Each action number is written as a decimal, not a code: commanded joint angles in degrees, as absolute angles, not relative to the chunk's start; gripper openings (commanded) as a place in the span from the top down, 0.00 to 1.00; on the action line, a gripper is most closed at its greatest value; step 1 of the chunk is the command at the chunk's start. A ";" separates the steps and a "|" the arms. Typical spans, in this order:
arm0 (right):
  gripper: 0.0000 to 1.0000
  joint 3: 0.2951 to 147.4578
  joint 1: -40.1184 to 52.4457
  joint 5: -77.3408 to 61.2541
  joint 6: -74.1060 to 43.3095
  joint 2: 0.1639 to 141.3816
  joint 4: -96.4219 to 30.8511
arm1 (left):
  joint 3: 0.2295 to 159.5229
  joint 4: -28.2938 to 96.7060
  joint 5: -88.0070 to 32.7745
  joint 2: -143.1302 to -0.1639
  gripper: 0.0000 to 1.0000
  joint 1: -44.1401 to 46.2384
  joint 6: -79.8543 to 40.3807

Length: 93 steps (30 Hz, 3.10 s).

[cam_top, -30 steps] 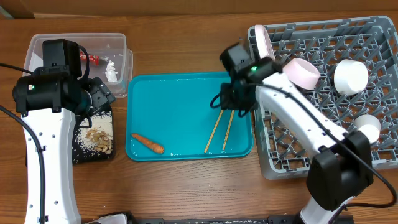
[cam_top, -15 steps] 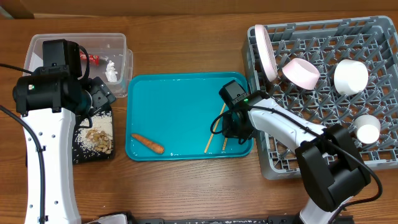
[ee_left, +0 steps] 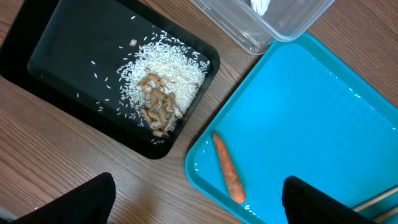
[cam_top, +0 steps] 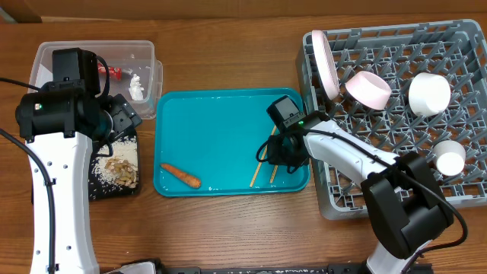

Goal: Sort waste into correct bins and load items into the dishwasher
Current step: 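Move the right gripper down onto the wooden chopsticks on the teal tray, then grasp the chopsticks with the right gripper and lift them, then place the chopsticks along the left side of the dish rack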

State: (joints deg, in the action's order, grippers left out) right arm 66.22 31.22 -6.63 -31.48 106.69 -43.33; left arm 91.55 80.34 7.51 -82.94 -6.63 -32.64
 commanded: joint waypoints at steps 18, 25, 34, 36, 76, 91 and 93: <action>0.96 62.70 31.44 -0.49 -31.38 106.52 -45.21 | 91.98 80.36 6.35 -82.39 0.12 -6.74 -32.16; 0.96 75.79 31.05 0.01 -20.49 103.53 -56.16 | 91.98 80.31 6.35 -82.39 0.12 -6.74 -32.16; 0.96 82.91 21.15 3.49 -11.44 93.32 -70.94 | 91.98 80.29 6.37 -82.39 0.12 -6.74 -32.14; 0.96 81.76 17.85 3.36 -8.45 93.34 -73.78 | 91.98 80.23 6.39 -82.39 0.12 -6.74 -32.14; 0.57 89.95 32.67 -10.61 -18.28 119.26 -63.46 | 91.98 79.90 6.13 -82.39 0.12 -6.74 -32.16; 0.65 89.93 33.54 -9.50 -21.54 123.57 -65.21 | 91.98 80.31 6.13 -82.39 0.12 -6.74 -32.14; 0.65 89.93 33.54 -9.21 -22.24 123.57 -65.21 | 91.98 80.31 6.13 -82.39 0.12 -6.74 -32.14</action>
State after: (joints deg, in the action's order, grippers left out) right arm 89.97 33.39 -10.02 -20.95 122.80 -65.32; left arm 91.55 80.16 6.22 -82.94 -6.63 -32.64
